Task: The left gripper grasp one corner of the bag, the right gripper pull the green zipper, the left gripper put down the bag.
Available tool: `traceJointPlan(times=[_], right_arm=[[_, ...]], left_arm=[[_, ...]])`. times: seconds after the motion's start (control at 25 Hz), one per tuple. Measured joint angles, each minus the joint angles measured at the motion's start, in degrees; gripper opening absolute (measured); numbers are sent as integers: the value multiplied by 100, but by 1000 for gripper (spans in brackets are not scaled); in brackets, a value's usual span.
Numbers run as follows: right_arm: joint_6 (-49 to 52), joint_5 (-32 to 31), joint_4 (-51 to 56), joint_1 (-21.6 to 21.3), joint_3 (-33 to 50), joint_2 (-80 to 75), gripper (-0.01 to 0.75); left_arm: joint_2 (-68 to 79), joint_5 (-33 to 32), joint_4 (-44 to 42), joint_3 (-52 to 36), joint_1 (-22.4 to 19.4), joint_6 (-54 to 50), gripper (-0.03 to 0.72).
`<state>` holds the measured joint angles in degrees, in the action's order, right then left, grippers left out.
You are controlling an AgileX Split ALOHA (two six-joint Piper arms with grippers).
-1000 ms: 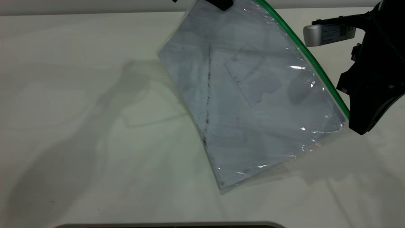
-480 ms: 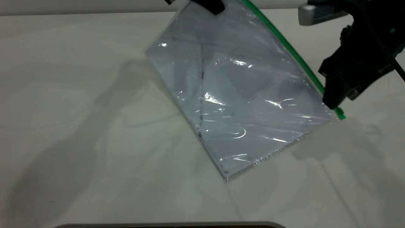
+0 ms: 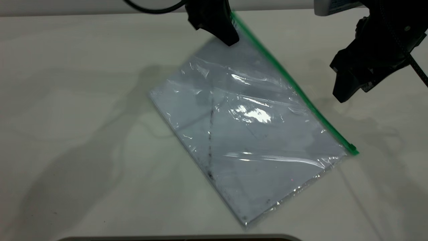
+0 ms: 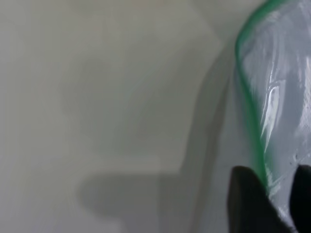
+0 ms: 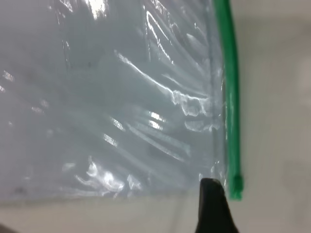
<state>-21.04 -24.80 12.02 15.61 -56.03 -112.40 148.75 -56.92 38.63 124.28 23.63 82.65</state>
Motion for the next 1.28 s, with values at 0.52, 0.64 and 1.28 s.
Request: traceJointPlan(times=[0.52,0.64,1.28], right_arm=[[40,461,-173,0,-375,633,526],[40,361,-173,0,-609,1291,526],[298,-1533,-197,0,-847,5371,526]], left_arm=[[-685,1354,-2005,0,0,-2982,651],[-1207,1101,-2724,0,0,-4077,631],[-4119,-993,-5064,0,0,-7015,588]])
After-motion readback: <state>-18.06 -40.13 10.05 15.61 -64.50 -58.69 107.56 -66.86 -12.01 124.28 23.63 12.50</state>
